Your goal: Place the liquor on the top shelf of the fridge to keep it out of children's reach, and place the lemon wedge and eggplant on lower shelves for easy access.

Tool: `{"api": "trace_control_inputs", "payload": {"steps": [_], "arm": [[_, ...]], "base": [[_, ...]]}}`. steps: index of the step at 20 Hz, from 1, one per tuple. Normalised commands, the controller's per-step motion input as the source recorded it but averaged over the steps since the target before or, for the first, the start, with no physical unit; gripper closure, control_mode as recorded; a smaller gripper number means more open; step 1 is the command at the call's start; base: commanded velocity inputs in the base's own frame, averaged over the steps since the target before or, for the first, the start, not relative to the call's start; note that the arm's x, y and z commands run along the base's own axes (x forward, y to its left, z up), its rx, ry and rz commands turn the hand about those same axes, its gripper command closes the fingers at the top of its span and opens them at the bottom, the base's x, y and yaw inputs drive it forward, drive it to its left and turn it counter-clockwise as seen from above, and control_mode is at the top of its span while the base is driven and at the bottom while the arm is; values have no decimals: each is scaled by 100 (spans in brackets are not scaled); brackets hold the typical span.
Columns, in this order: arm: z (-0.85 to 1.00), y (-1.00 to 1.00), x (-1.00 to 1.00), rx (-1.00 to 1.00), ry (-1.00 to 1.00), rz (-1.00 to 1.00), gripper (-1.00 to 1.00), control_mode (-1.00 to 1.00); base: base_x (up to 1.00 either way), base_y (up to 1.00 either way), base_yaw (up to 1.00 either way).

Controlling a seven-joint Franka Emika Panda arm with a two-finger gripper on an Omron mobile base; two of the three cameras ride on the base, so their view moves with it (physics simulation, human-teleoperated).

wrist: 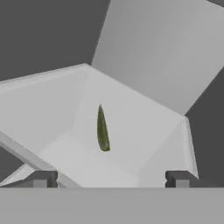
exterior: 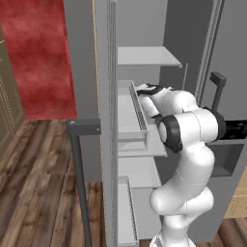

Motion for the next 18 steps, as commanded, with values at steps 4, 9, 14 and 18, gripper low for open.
{"api": "trace_control_inputs", "payload": {"steps": [4,9,14,18], "arm": [[93,-2,-99,0,0,0,-100,-100],[100,1,-100,-7,9,0,-100,-100],[100,2,-96,-10,16,0,-100,-100],[100,4,-80,-12,22,0,-100,-100]], "base": [[0,0,0],[0,0,0],[0,0,0],[0,0,0]]}}
